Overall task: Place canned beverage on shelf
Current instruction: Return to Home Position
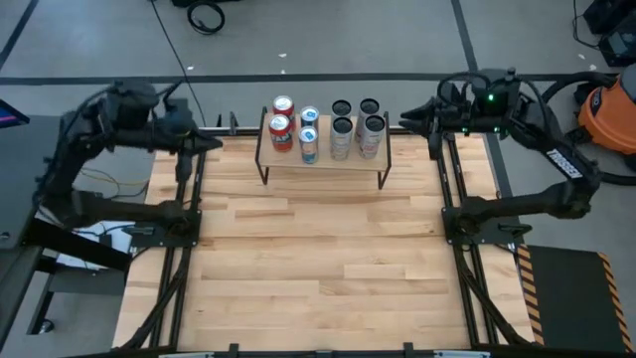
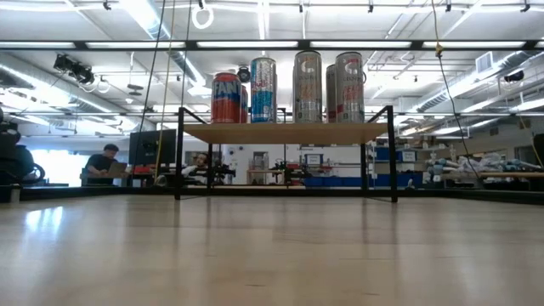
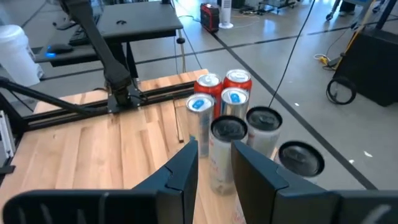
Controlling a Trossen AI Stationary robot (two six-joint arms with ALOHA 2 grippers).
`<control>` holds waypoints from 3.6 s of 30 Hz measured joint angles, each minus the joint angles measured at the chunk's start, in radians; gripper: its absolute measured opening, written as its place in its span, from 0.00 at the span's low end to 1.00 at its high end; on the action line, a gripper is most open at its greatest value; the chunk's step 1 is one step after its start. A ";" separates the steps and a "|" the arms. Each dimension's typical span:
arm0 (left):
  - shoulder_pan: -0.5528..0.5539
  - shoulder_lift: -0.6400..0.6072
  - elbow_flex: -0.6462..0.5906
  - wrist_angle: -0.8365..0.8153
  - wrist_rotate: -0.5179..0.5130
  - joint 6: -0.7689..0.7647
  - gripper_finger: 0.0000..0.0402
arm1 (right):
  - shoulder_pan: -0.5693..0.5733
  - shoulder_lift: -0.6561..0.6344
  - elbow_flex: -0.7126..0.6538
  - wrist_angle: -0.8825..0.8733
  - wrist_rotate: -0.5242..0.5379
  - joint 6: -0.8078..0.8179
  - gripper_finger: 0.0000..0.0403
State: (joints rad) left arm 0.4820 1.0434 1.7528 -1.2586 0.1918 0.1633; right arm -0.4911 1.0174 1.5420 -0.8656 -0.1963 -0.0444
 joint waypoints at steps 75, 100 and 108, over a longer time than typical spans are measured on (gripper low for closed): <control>-0.246 -0.824 -1.718 1.235 -0.294 -0.175 0.02 | 0.138 -0.490 -1.417 1.074 0.108 0.202 0.26; -0.280 -0.821 -1.721 1.215 -0.239 -0.052 0.02 | 0.138 -0.488 -1.535 1.196 0.016 0.174 0.26; -0.280 -0.731 -1.721 1.213 -0.239 -0.026 0.02 | 0.138 -0.487 -1.535 1.086 0.192 0.188 0.26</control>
State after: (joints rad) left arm 0.2024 0.3123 0.0315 -0.0452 -0.0471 0.1376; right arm -0.3530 0.5301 0.0067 0.2200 -0.0039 0.1435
